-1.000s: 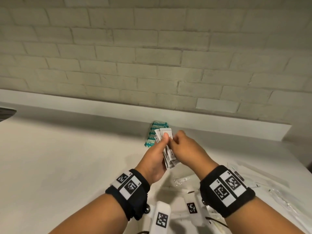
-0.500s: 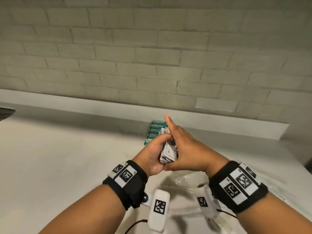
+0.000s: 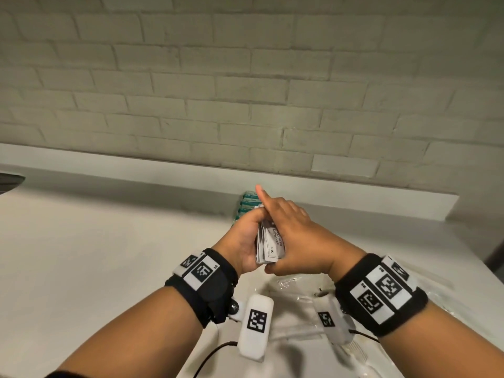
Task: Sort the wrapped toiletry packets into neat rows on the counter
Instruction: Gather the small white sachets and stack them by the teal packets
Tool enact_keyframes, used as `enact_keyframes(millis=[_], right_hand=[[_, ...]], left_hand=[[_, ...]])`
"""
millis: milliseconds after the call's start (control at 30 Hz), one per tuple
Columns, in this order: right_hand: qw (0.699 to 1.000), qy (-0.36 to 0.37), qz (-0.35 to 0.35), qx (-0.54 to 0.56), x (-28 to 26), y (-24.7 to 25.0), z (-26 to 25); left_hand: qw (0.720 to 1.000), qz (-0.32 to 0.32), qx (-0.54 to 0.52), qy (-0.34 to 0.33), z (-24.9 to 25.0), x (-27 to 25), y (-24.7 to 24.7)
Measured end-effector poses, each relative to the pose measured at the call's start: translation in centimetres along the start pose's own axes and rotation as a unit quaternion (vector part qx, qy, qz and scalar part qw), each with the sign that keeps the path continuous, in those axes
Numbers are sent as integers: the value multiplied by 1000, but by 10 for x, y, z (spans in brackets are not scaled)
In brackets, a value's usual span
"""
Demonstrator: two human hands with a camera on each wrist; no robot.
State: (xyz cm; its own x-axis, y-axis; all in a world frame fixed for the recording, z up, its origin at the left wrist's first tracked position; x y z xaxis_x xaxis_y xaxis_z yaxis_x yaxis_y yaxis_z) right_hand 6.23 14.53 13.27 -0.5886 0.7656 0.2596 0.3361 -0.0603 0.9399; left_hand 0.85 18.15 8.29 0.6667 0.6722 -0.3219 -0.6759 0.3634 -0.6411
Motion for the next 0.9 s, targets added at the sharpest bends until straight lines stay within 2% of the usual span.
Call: enact_keyframes(millis=[33, 100, 167, 233, 300, 467, 567, 667, 767, 833, 900], right_hand=[[999, -14, -7, 31, -1, -4, 2], [982, -66, -1, 178, -7, -9, 10], [932, -136, 41, 334, -13, -13, 21], [869, -201, 68, 446, -18, -25, 31], [822, -228, 66, 517, -18, -38, 35], [744, -273, 113, 600, -22, -56, 53], [729, -307, 103, 603, -32, -70, 74], [720, -356, 92, 588, -46, -79, 104], [708, -404, 95, 572, -56, -79, 140], [697, -437, 126, 555, -55, -75, 168], [706, -457, 160, 517, -49, -68, 198]], left_hand=[[1000, 10, -12, -7, 0, 1, 2], [997, 40, -56, -45, 4, 2, 9], [987, 73, -104, -96, 12, 3, 19], [979, 82, -130, -132, 16, 4, 21], [975, 86, -137, -153, 15, 8, 20], [979, 95, -107, -145, 0, 22, 20], [986, 101, -66, -111, -11, 33, 36], [983, 155, 62, -71, -17, 46, 55], [963, 207, 171, -35, -9, 67, 62], [938, 251, 236, -23, 1, 89, 65], [909, 278, 310, -23, 12, 120, 65]])
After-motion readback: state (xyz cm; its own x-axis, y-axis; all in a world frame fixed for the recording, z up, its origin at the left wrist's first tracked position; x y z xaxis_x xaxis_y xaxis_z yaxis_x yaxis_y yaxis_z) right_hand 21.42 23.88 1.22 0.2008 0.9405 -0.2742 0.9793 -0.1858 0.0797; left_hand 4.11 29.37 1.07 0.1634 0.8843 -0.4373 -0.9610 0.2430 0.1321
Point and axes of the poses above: each hand's wrist, its own x-axis towards the middle knuckle, its own y-axis out of the back of the hand, z = x × y, the point moved 7 cm from there along x, towards the middle knuckle, and after that the axes turned 11 degrees about y, right-handed, at the moved point
